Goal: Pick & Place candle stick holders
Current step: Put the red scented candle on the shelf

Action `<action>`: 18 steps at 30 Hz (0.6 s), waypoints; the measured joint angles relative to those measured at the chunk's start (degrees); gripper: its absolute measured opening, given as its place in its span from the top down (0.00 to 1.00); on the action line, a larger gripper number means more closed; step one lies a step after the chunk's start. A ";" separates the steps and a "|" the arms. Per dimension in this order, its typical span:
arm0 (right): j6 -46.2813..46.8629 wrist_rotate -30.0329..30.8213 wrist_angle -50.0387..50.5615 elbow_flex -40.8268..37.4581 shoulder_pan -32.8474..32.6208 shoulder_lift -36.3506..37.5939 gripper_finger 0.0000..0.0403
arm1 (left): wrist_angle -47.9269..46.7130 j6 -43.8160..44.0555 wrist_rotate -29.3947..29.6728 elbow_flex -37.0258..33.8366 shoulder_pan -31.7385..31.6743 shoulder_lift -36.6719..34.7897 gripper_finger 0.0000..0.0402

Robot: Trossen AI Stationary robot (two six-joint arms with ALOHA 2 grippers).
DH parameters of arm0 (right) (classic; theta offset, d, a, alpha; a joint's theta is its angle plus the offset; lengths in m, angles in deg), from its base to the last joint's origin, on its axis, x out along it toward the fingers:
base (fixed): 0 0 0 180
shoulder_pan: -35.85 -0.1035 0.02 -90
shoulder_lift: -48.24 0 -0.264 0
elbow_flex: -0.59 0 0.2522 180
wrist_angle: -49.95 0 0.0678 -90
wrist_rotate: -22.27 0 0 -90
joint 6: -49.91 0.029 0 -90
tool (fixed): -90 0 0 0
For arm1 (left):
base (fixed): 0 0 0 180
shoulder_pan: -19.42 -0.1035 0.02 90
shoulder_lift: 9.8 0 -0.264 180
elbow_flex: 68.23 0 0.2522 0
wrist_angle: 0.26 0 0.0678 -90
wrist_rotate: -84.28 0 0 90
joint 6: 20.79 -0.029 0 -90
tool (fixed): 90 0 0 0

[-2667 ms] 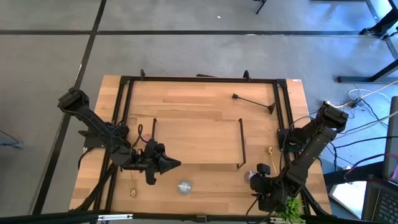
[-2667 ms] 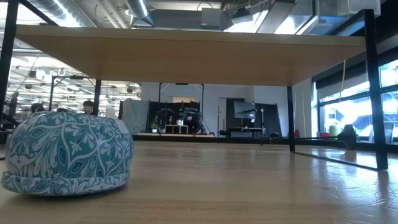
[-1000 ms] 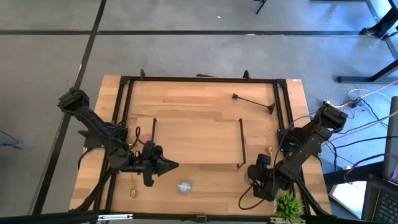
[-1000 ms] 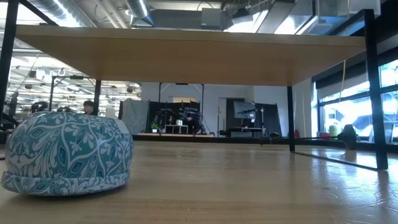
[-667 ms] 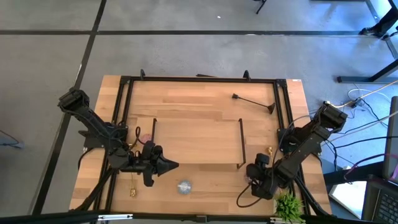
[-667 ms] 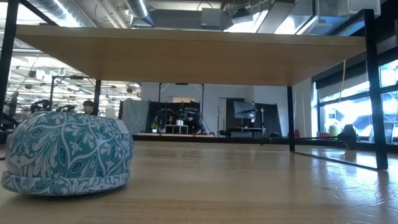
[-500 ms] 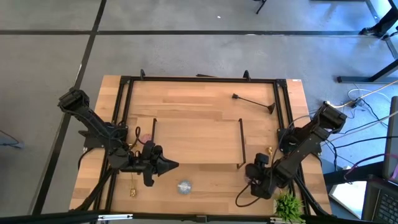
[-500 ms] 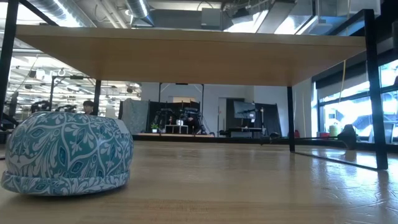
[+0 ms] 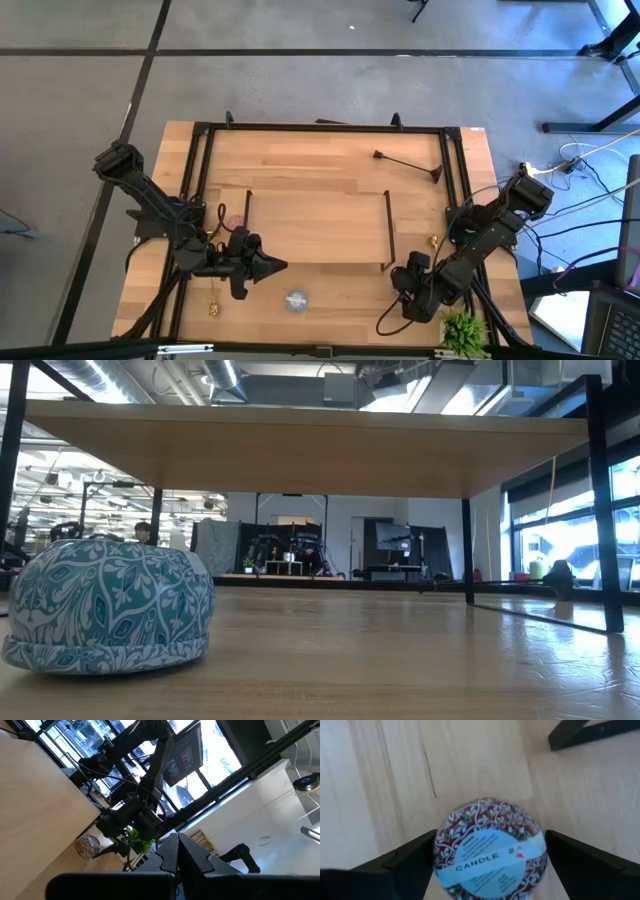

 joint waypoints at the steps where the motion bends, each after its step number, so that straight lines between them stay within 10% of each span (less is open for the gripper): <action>1: 0.00 -0.50 0.49 0.00 0.00 0.00 0.11 | 0.02 0.00 -0.02 0.00 -0.01 0.00 0.99; 18: 0.41 1.01 2.43 1.90 0.02 0.00 0.18 | 0.00 -0.28 -0.02 0.00 0.00 0.00 0.99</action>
